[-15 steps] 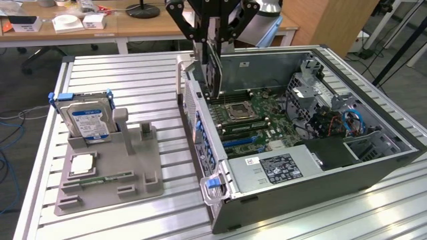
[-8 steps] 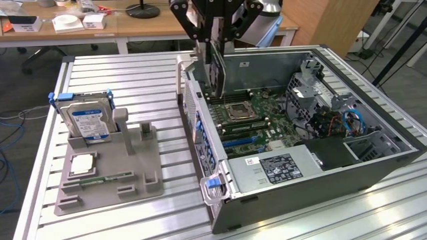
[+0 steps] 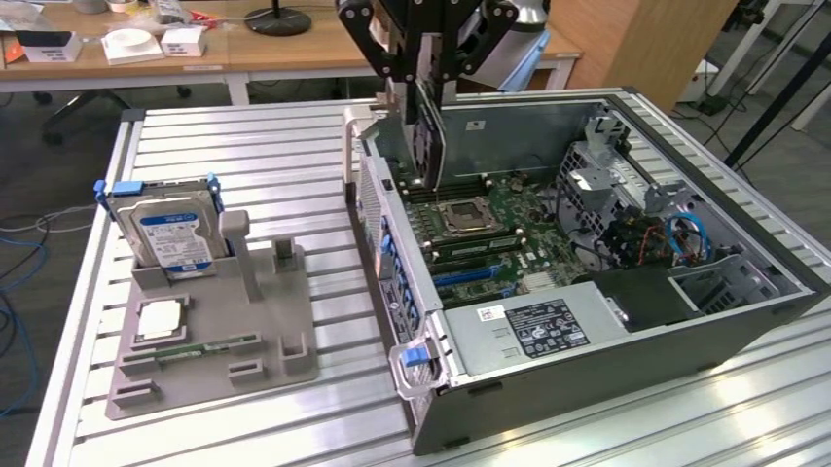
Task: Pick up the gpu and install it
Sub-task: 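Pick up the gpu and move the gpu toward the slot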
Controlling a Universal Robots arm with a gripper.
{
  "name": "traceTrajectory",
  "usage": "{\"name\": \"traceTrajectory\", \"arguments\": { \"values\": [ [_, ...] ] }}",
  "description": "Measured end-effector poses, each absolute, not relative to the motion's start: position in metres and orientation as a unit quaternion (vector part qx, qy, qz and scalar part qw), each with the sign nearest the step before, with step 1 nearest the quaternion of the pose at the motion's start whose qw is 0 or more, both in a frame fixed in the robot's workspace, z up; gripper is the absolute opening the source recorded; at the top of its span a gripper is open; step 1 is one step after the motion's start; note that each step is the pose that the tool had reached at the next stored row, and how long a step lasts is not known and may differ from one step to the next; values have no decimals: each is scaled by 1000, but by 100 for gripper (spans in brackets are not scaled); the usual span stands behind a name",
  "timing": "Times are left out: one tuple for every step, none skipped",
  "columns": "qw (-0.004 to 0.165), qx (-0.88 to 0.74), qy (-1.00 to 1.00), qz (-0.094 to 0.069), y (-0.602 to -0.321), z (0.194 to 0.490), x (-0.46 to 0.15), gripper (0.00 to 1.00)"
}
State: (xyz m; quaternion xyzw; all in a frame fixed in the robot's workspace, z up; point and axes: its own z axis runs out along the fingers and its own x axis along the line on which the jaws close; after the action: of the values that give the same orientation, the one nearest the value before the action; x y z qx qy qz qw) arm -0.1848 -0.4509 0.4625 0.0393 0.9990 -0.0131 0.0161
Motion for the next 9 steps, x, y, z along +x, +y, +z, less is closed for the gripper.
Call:
{"name": "traceTrajectory", "arguments": {
  "values": [
    [16,39,999,-13,-451,462,-184,26],
    [16,39,999,-13,-451,462,-184,26],
    [16,39,999,-13,-451,462,-183,26],
    [16,39,999,-13,-451,462,-183,26],
    [16,39,999,-13,-451,462,-182,26],
    [16,39,999,-13,-451,462,-182,26],
    [16,39,999,-13,-451,462,-181,26],
    [16,39,999,-13,-451,462,-181,26],
    [16,39,999,-13,-451,462,-180,26]
  ]
}}
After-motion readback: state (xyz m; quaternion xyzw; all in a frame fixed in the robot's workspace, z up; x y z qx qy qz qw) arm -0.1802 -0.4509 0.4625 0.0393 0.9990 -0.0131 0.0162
